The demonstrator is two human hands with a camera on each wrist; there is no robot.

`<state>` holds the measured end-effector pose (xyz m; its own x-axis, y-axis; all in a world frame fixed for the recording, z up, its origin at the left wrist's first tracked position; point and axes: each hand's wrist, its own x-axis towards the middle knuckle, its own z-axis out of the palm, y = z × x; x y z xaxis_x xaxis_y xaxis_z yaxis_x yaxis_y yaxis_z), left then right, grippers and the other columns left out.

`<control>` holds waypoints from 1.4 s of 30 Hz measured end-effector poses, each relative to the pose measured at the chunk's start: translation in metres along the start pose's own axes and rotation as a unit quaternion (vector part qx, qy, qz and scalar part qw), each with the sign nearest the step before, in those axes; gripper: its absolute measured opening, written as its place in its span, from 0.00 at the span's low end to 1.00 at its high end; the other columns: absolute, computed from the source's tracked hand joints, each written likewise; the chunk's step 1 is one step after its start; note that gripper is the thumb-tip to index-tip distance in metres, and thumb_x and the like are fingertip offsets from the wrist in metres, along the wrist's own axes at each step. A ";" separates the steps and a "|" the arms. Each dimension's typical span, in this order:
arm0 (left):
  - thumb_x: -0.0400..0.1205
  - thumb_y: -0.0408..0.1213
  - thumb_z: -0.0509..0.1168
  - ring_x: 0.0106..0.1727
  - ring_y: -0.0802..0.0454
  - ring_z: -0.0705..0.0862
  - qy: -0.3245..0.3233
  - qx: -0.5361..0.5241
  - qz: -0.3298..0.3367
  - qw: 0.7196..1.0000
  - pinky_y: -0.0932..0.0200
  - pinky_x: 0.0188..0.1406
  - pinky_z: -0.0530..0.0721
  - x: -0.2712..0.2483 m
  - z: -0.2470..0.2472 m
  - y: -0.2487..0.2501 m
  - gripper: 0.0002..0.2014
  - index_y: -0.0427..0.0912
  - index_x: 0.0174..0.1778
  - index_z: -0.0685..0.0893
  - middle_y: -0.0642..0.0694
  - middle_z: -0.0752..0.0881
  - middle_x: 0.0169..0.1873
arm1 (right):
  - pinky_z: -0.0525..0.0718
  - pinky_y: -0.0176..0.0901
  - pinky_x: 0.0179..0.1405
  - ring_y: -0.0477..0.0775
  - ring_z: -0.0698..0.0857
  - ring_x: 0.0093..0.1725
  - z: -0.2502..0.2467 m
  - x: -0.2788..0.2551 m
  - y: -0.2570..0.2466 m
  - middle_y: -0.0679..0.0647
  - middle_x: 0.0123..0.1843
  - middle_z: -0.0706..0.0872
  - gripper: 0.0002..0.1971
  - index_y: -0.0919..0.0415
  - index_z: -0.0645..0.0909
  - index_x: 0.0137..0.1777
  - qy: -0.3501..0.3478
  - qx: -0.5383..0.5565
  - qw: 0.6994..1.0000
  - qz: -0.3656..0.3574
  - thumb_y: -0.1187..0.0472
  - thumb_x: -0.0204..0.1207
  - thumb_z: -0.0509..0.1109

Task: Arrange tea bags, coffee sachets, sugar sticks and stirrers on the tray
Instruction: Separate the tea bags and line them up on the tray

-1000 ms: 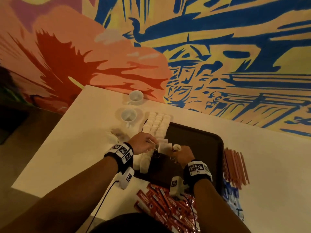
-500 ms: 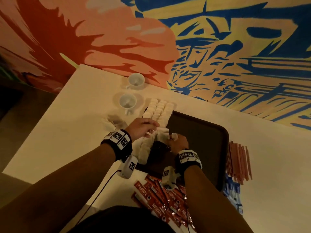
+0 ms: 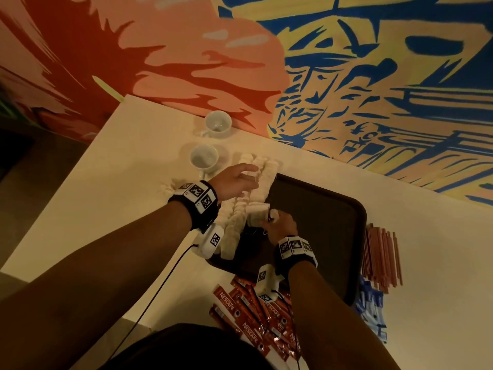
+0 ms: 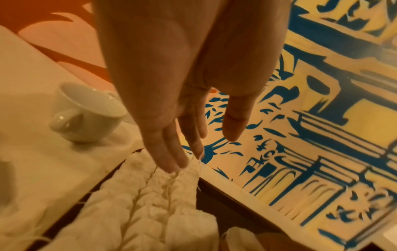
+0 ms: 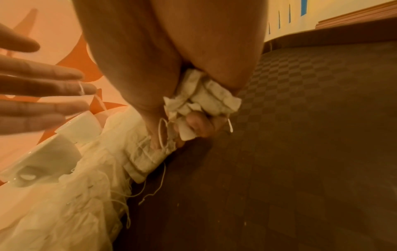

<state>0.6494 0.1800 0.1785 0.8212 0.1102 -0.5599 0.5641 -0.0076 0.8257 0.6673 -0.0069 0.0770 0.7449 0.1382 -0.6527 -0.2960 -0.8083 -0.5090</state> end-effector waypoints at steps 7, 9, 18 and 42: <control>0.82 0.30 0.65 0.78 0.50 0.73 0.109 0.242 0.110 0.958 0.64 0.73 0.66 0.012 -0.007 -0.014 0.18 0.50 0.66 0.86 0.46 0.75 0.78 | 0.85 0.48 0.54 0.62 0.88 0.62 0.001 -0.002 0.006 0.59 0.63 0.89 0.19 0.58 0.86 0.69 0.004 -0.022 1.000 0.019 0.53 0.80 0.75; 0.81 0.30 0.66 0.79 0.49 0.72 0.157 0.251 0.129 0.946 0.57 0.79 0.66 0.013 -0.007 -0.018 0.17 0.50 0.65 0.86 0.45 0.75 0.77 | 0.86 0.49 0.56 0.62 0.88 0.62 0.001 -0.002 0.006 0.60 0.63 0.89 0.20 0.59 0.86 0.69 0.009 -0.016 1.000 0.024 0.53 0.80 0.76; 0.82 0.40 0.68 0.62 0.48 0.84 0.043 0.388 0.022 0.921 0.56 0.59 0.82 0.017 0.007 -0.041 0.10 0.49 0.59 0.87 0.49 0.88 0.59 | 0.87 0.53 0.50 0.62 0.88 0.53 0.003 -0.009 0.000 0.61 0.54 0.90 0.16 0.62 0.88 0.54 0.029 0.005 1.000 0.008 0.49 0.85 0.68; 0.82 0.45 0.70 0.56 0.49 0.83 0.078 0.385 0.054 0.918 0.55 0.55 0.81 0.001 0.007 -0.032 0.12 0.50 0.60 0.84 0.51 0.85 0.54 | 0.84 0.47 0.43 0.54 0.87 0.43 -0.056 -0.046 0.001 0.57 0.51 0.91 0.21 0.57 0.88 0.57 -0.071 0.277 0.954 0.094 0.39 0.77 0.73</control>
<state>0.6327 0.1732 0.1510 0.8876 0.2072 -0.4113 0.4229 -0.7203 0.5499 0.6665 -0.0457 0.1376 0.5707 0.1294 -0.8109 -0.7158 -0.4056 -0.5685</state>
